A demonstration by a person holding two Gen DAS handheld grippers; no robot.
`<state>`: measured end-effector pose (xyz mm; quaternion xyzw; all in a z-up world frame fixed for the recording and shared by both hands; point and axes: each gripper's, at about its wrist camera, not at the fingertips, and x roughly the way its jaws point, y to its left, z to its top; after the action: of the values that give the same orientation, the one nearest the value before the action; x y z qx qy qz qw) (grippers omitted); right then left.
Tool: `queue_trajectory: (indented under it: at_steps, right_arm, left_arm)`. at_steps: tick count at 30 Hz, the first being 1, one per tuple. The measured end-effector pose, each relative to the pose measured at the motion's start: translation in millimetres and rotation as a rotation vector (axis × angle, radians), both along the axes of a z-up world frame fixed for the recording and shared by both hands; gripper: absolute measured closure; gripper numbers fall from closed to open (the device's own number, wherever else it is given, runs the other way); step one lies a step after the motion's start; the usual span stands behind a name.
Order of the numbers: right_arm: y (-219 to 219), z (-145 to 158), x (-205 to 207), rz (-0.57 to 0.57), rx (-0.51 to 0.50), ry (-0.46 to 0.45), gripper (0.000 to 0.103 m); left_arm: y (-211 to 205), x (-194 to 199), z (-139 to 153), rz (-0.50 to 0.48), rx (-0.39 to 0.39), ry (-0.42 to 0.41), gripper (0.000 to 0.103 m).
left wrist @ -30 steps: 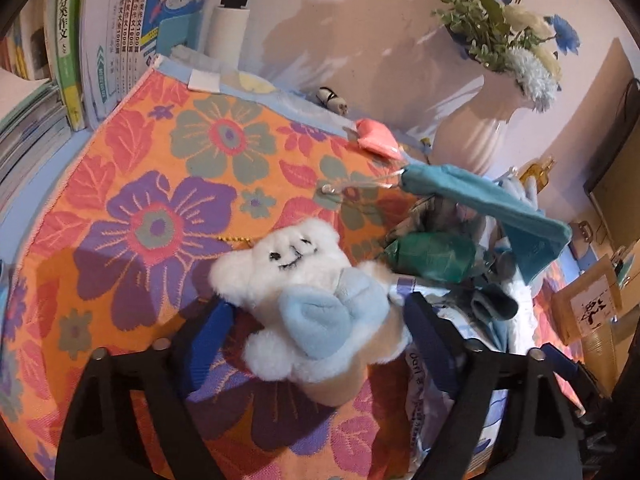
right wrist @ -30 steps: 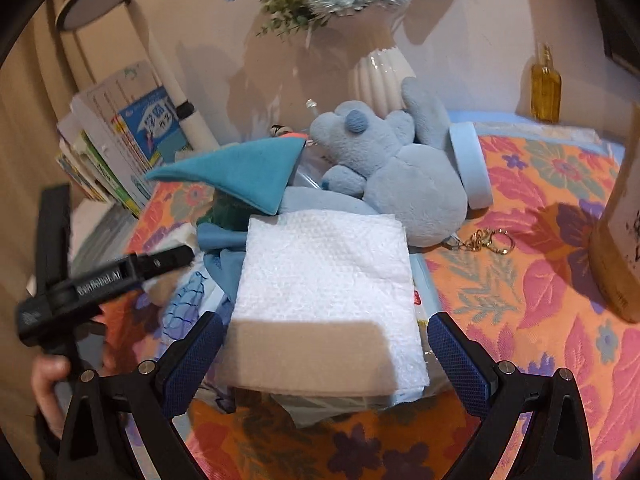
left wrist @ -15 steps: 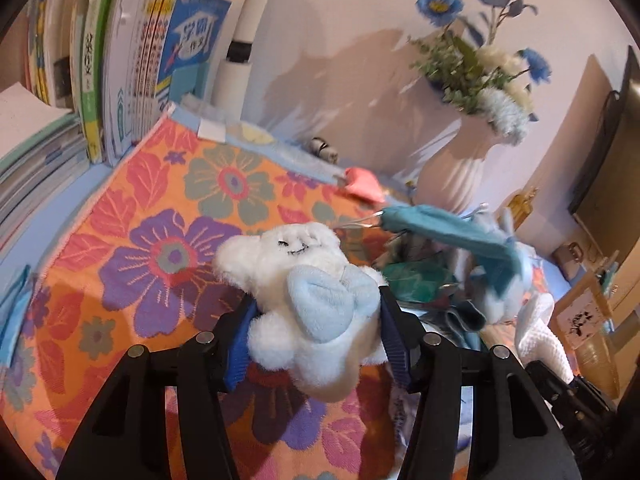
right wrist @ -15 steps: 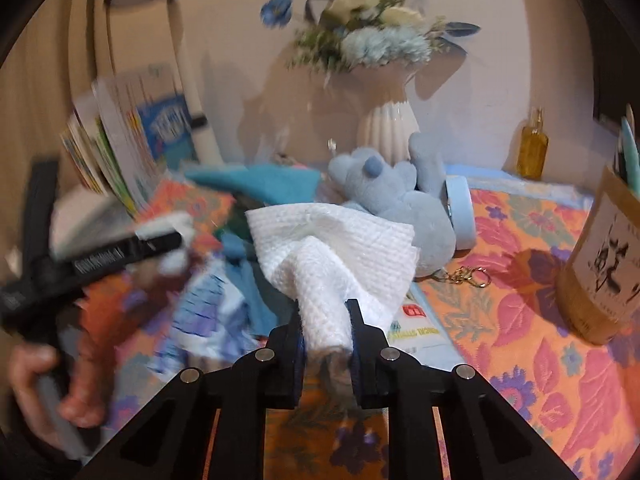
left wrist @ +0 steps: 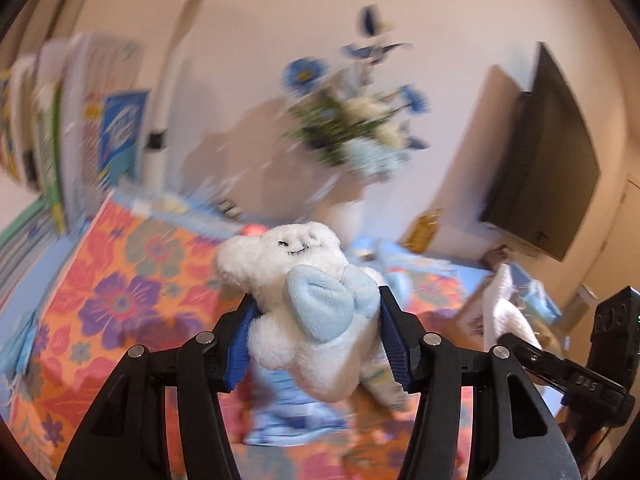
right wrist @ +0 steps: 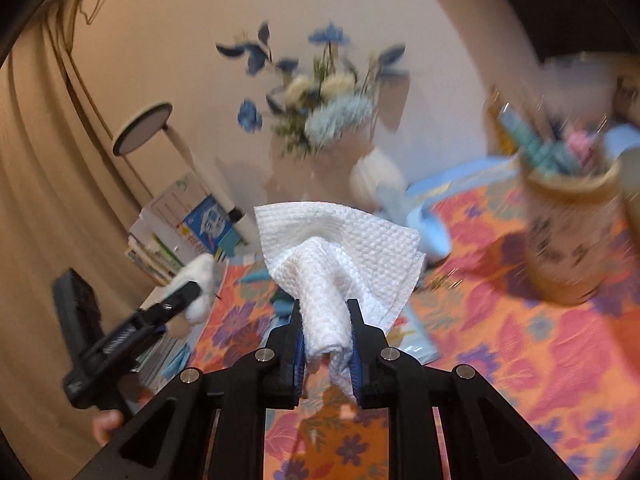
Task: Organize soft objects
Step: 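Carry both items to the glass bowl and open both grippers to drop them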
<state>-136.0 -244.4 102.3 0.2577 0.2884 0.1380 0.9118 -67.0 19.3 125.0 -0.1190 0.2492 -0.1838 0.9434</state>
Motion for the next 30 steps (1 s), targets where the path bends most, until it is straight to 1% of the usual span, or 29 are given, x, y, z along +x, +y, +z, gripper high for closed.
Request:
queue_trajectory:
  at_steps: [2,3,6,8,9,10,12,13,15,18,20,23,24,26,27,28,29,30]
  right_arm:
    - [-14.1,14.5,-12.2,-0.058,-0.046,-0.022,0.086]
    - [-22.6,20.4,-18.2,-0.088,-0.068,-0.031,0.086]
    - [-51.1,38.8,-35.3,-0.22,-0.166,-0.048,0.086]
    - [-76.2,50.5,-49.9,-0.343,-0.244,-0.046,0.086]
    - [-88.5,54.5,-57.7,-0.391,-0.267,-0.039,0.086]
    - [-98.4,57.4,-63.4,-0.428,-0.28,-0.03,0.086]
    - [-130.9,60.8,-75.5,-0.553,-0.308,0.024,0.086]
    - [-146.1,59.6,-79.5,-0.601,-0.302,0.055,0.086]
    - [-175.2,54.4,-87.7,-0.659,-0.265,0.106,0.086]
    - [-209.6,36.6,-91.0,-0.718,-0.199,0.196,0.086]
    - [-230.5,16.4,-93.1,-0.741,-0.158,0.268,0.086]
    - [-248.1,-5.9,-89.4,-0.75,-0.109,0.347,0.085]
    - [-252.3,-11.9,-93.4,-0.746,-0.1,0.357,0.085]
    - [-259.2,-21.5,-88.2,-0.727,-0.086,0.378,0.081]
    - [-261.9,-24.3,-91.2,-0.719,-0.09,0.384,0.079]
    - [-261.7,-25.9,-88.7,-0.706,-0.1,0.39,0.076]
    - [-261.4,-26.3,-89.8,-0.703,-0.104,0.387,0.072]
    - [-263.2,-26.5,-92.0,-0.706,-0.103,0.382,0.07]
  left_arm:
    - [-16.2,-6.4,13.5,-0.034,0.003,-0.028,0.05]
    - [-30.9,-10.8,23.7,-0.06,0.008,-0.05,0.05]
    - [-68.1,-19.1,44.7,-0.131,0.01,-0.086,0.05]
    - [-95.8,-23.7,56.6,-0.186,0.005,-0.1,0.05]
    - [-111.5,-26.2,61.5,-0.221,0.001,-0.108,0.05]
    - [-124.8,-27.7,64.4,-0.251,-0.003,-0.112,0.05]
    - [-162.7,-29.8,70.7,-0.331,-0.004,-0.111,0.05]
    - [-179.5,-29.9,72.1,-0.363,-0.004,-0.105,0.05]
    - [-220.6,-28.6,69.5,-0.44,-0.001,-0.077,0.05]
    - [-272.8,-30.7,61.0,-0.515,0.032,-0.038,0.05]
    - [-306.0,-30.3,49.8,-0.567,0.056,-0.007,0.05]
    - [-339.6,-27.4,31.2,-0.61,0.1,0.025,0.05]
    - [-348.9,-26.4,25.3,-0.627,0.111,0.031,0.049]
    - [-358.6,-27.8,18.5,-0.665,0.112,0.019,0.043]
    - [-360.8,-28.0,15.4,-0.678,0.108,0.009,0.035]
    - [-361.6,-25.2,13.0,-0.675,0.108,0.011,0.022]
    - [-360.2,-22.1,11.3,-0.664,0.098,0.018,0.017]
    - [-356.0,-20.6,11.0,-0.658,0.075,0.023,0.016]
